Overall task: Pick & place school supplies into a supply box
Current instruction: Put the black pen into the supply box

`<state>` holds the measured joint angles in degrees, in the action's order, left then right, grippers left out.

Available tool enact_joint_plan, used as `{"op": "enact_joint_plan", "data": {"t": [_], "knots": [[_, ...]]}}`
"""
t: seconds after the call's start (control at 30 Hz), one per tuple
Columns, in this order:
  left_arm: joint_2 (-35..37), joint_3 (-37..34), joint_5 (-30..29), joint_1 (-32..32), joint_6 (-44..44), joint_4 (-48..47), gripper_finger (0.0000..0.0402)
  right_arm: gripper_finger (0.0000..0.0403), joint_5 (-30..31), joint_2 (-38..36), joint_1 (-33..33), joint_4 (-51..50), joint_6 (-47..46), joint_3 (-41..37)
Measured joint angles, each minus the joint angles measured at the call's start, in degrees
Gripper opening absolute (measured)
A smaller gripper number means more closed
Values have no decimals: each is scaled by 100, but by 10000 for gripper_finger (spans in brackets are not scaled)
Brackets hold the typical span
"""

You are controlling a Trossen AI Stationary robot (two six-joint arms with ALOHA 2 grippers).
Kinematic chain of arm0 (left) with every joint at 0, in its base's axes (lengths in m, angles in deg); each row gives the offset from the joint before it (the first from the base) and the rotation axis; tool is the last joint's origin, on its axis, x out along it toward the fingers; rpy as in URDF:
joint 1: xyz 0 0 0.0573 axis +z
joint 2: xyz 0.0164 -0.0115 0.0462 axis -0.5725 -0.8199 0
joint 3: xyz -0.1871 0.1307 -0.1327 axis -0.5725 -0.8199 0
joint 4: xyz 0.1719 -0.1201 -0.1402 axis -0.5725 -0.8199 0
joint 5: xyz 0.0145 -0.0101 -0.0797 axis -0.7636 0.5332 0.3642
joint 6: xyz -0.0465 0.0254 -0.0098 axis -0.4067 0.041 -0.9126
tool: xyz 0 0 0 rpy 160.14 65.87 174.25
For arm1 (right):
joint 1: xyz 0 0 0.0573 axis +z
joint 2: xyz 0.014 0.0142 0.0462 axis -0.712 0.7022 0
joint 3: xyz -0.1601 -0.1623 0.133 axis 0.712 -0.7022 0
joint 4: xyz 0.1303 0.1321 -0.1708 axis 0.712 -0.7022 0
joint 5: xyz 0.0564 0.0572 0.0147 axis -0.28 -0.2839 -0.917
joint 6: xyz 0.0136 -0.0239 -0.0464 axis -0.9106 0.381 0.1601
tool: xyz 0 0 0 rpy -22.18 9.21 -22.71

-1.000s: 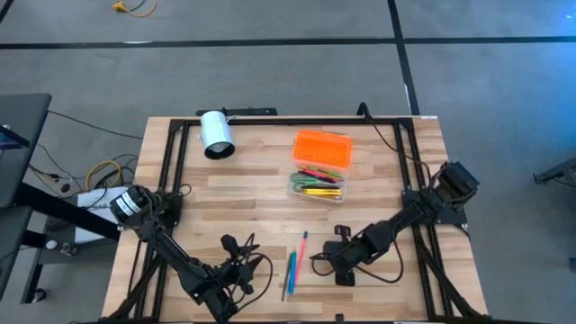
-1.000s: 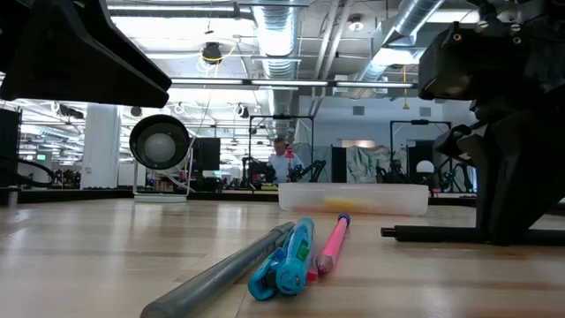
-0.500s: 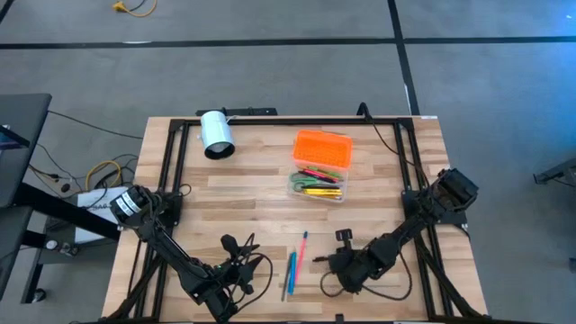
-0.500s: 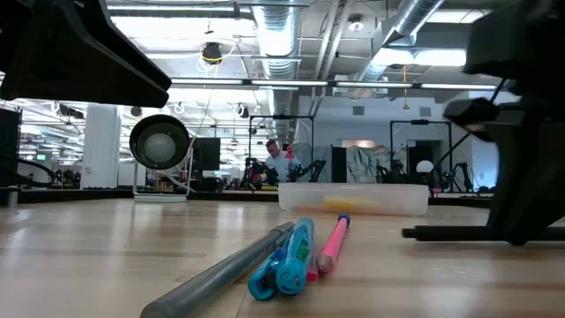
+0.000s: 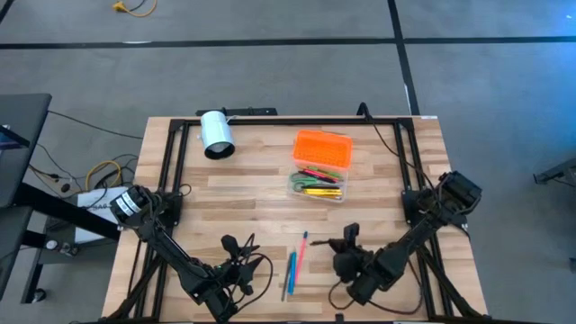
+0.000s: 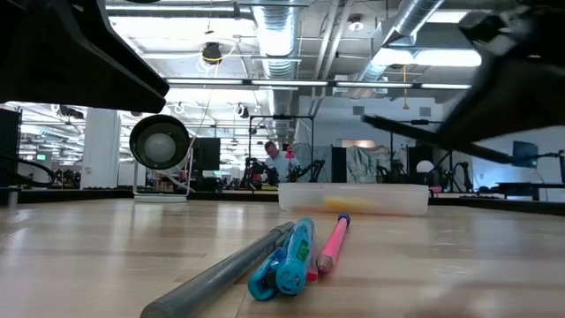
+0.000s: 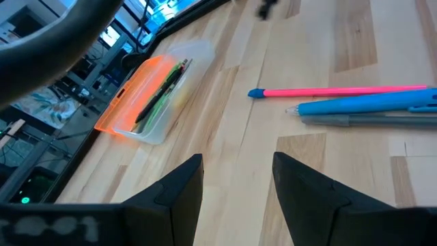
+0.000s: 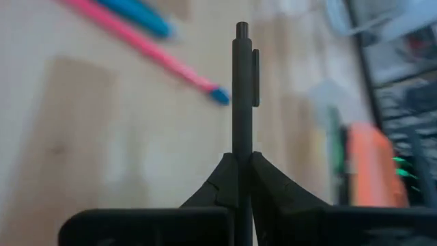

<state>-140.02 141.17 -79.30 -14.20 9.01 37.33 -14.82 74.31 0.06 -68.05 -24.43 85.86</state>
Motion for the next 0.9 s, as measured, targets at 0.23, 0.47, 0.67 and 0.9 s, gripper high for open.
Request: {"op": "enact_joint_plan", "data": {"t": [0.23,0.47,0.67,0.9], "knots": [[0,0,-2,0,-18,0,168,5,258,-7,-930,-254,29,12],[0,0,-2,0,-68,-11,168,5,207,-11,-2037,-353,464,12],[0,0,-4,0,-145,-79,168,5,-302,-13,-2817,-282,886,14],[0,0,-4,0,-243,-129,168,7,-432,-17,-3228,16,1035,17]]}}
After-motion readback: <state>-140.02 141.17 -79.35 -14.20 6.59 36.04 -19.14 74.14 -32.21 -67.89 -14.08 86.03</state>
